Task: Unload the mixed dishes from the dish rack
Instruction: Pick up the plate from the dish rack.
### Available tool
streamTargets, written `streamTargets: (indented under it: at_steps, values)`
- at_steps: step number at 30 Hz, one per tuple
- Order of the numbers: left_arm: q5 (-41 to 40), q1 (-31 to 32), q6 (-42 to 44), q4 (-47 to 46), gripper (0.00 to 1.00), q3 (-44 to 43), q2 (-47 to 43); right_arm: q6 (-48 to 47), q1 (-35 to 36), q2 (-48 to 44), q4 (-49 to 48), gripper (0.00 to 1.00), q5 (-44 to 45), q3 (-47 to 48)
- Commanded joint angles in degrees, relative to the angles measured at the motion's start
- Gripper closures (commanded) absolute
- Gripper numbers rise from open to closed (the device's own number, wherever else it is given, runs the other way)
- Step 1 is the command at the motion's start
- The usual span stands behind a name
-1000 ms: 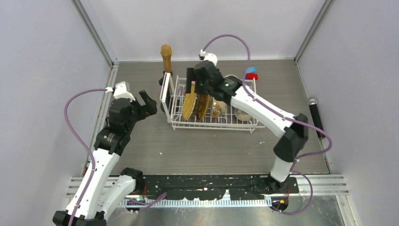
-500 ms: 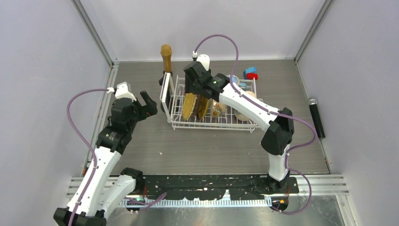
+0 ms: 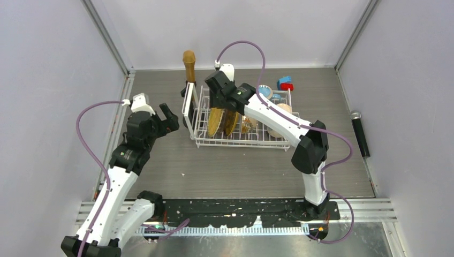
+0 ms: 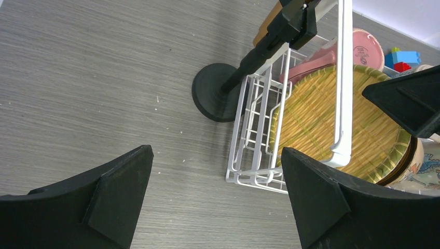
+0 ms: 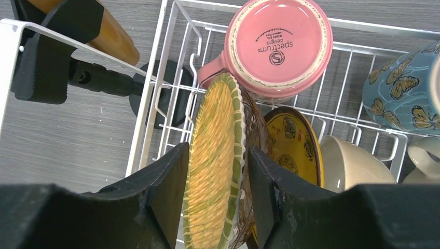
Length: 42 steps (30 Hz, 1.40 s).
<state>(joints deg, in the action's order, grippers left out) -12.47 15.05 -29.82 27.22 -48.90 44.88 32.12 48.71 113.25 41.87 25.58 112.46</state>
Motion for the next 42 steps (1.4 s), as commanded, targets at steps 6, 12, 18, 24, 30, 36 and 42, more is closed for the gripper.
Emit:
streamTargets:
  at_steps: [6,12,18,24,30,36,42]
  values:
    - [-1.4,0.2,-0.3,-2.7,0.01,-0.1,0.3,1.3,0.4,-0.1,-2.1,0.55,-2.4,1.9]
    - [-2.0,0.2,-0.3,-2.5,0.01,0.1,0.1,3.4,0.4,1.7,-0.4,0.58,-1.4,3.2]
    - [-2.2,0.2,-0.5,-2.5,0.01,0.2,-0.3,5.7,0.5,3.5,2.8,0.65,3.0,5.6]
    - [-2.8,0.2,-0.5,-2.2,0.01,0.2,-0.7,6.5,1.0,4.5,3.5,0.78,4.7,6.7]
    - [-3.3,0.2,-0.7,-2.1,0.01,0.2,-1.0,6.7,1.4,4.1,3.8,0.91,6.3,8.3]
    - [-3.9,0.2,-0.8,-1.8,0.01,0.3,-1.4,6.3,2.1,2.9,4.1,0.99,9.9,10.4]
    - [-4.2,0.2,-0.9,-1.6,0.01,0.0,-1.9,4.1,2.5,0.9,3.6,0.99,13.1,11.8]
